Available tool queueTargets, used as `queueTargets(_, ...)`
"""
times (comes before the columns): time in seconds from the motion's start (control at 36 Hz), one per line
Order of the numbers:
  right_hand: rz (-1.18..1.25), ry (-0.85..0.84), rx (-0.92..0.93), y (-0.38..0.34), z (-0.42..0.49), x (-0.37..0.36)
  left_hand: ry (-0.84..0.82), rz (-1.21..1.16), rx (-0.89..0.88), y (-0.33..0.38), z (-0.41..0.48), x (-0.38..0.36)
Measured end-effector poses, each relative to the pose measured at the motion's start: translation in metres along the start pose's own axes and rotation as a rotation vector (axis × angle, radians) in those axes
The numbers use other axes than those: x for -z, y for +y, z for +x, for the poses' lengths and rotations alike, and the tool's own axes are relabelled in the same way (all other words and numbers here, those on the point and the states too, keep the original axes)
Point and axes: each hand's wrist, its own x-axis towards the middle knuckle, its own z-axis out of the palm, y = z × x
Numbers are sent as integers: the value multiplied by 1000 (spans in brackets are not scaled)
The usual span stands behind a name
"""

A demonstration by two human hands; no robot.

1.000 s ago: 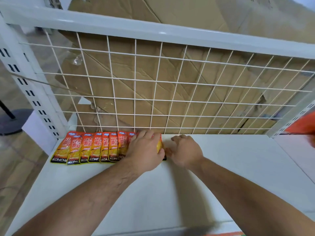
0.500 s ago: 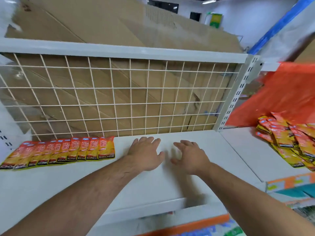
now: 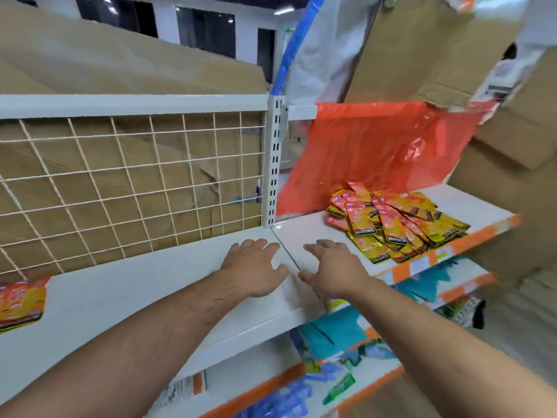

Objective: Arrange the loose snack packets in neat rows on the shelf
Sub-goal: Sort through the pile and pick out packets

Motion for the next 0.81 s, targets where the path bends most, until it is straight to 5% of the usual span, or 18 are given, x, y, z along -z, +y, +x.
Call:
queueTargets(0.56,21,3,-234,164,86,18,17,-24,-299,124,200,-29)
queueTargets(0.81,-46,-5,-266,208,116,20,34,-25,-217,152,249,-41)
